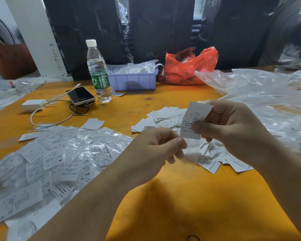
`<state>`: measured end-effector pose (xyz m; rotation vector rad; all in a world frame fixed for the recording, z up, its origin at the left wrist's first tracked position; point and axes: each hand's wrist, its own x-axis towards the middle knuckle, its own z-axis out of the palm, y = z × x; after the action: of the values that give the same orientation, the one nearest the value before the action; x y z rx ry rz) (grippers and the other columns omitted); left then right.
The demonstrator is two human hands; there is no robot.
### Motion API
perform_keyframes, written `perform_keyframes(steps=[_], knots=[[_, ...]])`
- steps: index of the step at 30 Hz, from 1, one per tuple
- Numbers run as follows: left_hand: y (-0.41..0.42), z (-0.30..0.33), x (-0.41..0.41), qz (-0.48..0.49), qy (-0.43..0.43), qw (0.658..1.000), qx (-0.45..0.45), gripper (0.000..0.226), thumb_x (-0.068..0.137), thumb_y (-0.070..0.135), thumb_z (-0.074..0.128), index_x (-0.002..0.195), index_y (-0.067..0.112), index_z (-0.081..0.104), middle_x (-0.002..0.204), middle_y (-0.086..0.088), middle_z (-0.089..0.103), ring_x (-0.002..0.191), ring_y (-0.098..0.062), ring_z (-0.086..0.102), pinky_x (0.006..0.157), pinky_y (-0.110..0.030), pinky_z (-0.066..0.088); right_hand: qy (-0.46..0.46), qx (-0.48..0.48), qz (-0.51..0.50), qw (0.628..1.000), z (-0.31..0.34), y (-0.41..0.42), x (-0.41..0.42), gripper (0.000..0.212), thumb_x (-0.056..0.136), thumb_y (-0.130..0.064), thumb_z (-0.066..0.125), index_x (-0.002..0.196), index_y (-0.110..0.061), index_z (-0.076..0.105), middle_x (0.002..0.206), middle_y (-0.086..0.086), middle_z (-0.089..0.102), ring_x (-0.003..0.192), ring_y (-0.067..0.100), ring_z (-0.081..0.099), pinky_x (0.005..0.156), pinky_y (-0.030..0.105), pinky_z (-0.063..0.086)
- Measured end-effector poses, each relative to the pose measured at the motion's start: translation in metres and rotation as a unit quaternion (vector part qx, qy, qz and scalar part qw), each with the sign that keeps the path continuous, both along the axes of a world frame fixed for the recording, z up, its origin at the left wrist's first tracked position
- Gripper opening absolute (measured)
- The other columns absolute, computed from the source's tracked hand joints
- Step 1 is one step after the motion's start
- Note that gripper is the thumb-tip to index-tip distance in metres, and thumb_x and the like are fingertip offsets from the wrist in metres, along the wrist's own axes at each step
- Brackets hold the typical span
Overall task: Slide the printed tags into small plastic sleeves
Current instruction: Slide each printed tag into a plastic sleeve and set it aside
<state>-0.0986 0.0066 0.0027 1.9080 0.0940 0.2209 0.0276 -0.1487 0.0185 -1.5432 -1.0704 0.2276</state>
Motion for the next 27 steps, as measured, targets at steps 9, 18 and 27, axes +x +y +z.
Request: perform_keyframes(steps=[9,18,27], knots=[[-0.0008,0.0004,0.0004,0.002,0.001,1.0,-0.016,0.02,0.096,0.024,0.057,0.082,0.018,0.068,0.072,0.005,0.068,0.064,-0.009,0.055,0.061,-0.024,0.042,0.02,0.017,0.016,1.0,-0.0026,0.0021,0.0002,0.021,0.076,-0.011,0.07,0.093,0.001,0.066,0.081,0.007,0.074,0.06,0.009,0.058,0.051,0.025,0.047],[-0.0001,0.0009,0.0008,-0.001,0.003,0.999,-0.046,0.02,0.094,0.027,0.057,0.084,0.012,0.068,0.071,0.006,0.068,0.064,-0.009,0.056,0.062,-0.024,0.042,0.042,0.022,0.027,0.999,-0.0056,0.0041,-0.0034,0.025,0.072,-0.016,0.07,0.094,-0.003,0.069,0.08,0.009,0.074,0.059,0.012,0.06,0.052,0.026,0.049],[-0.0004,0.0008,0.0009,0.007,-0.005,0.999,-0.034,0.02,0.095,0.026,0.057,0.086,0.012,0.068,0.07,0.008,0.068,0.063,-0.007,0.056,0.058,-0.018,0.044,0.095,-0.012,0.045,0.994,-0.0054,0.0064,-0.0047,0.029,0.074,-0.018,0.069,0.098,-0.003,0.069,0.087,0.009,0.073,0.07,0.016,0.063,0.058,0.028,0.049]])
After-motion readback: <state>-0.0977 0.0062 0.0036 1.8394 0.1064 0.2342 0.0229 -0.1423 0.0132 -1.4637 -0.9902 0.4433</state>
